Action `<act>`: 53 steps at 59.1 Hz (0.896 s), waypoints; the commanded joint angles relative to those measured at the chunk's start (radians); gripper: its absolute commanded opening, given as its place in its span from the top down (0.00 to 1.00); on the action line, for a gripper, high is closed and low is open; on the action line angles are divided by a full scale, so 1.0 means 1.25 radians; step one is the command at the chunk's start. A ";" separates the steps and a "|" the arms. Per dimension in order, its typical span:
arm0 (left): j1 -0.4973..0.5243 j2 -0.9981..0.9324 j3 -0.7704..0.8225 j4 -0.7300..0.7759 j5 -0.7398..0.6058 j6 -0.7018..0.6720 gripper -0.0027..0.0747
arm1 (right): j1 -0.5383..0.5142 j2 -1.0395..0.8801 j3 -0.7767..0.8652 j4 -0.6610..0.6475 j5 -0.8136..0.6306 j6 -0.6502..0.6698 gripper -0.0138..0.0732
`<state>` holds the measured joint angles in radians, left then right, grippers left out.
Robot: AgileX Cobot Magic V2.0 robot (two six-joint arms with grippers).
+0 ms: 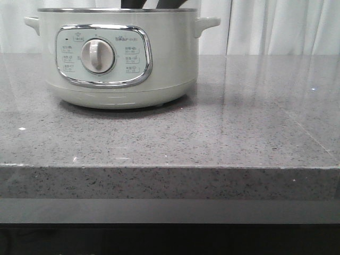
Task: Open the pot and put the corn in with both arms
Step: 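Lower the corn into the pot and open the right gripper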
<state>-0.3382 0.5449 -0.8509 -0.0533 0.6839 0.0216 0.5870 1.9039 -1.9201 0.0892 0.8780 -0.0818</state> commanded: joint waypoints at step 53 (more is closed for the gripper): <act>0.002 -0.002 -0.031 -0.009 -0.105 -0.006 0.66 | -0.002 -0.853 0.808 0.015 -0.411 0.020 0.24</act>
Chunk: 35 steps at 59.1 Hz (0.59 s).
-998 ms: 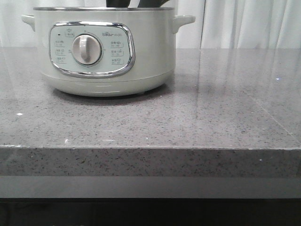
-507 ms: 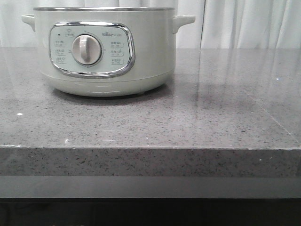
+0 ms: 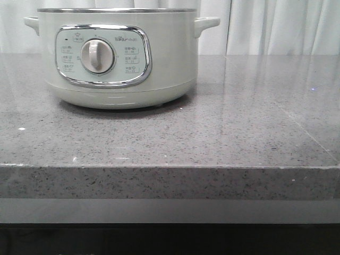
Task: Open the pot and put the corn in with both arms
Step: 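Lower the corn into the pot and open the right gripper, then lower the glass lid back onto the pot with the left gripper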
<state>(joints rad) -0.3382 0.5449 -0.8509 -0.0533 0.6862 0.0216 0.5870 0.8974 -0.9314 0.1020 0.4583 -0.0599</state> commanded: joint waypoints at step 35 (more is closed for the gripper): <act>0.002 0.125 -0.079 -0.085 -0.227 0.005 0.66 | -0.002 -0.147 0.109 0.005 -0.078 0.002 0.24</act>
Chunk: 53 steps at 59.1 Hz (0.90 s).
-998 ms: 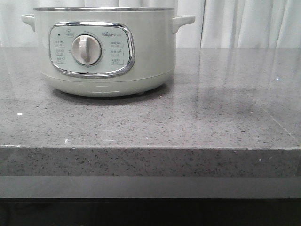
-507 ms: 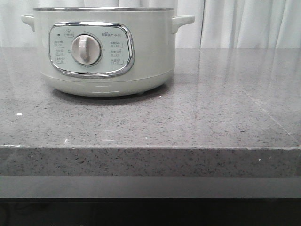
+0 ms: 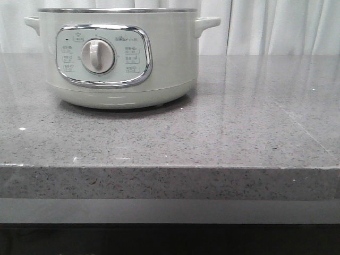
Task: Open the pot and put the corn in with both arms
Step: 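Lower the glass lid back onto the pot with the left gripper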
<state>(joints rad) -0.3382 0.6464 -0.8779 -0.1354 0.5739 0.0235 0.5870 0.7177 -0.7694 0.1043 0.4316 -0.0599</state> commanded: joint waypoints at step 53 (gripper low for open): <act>-0.120 0.595 -0.388 -0.047 -0.341 0.063 0.66 | -0.002 -0.004 -0.021 0.003 -0.056 0.002 0.24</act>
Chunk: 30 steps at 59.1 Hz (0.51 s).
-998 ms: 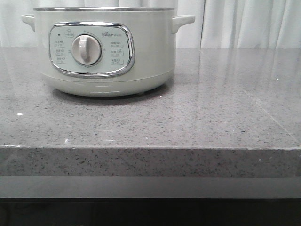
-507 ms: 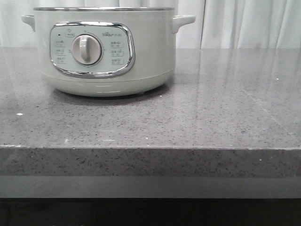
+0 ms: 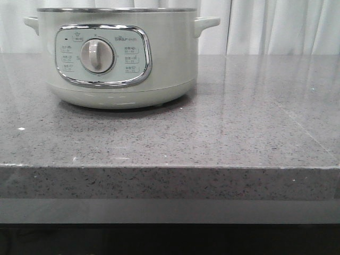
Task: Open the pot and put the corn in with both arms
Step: 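Lower the glass lid back onto the pot with the left gripper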
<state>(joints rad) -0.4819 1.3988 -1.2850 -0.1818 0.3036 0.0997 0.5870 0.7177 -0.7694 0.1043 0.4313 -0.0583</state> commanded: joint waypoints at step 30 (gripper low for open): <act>0.001 0.127 -0.151 0.031 -0.161 0.002 0.66 | -0.002 -0.004 -0.021 0.003 -0.056 0.001 0.24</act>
<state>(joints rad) -0.4819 1.6005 -1.4222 -0.1678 0.2573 0.1015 0.5870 0.7177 -0.7694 0.1043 0.4328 -0.0583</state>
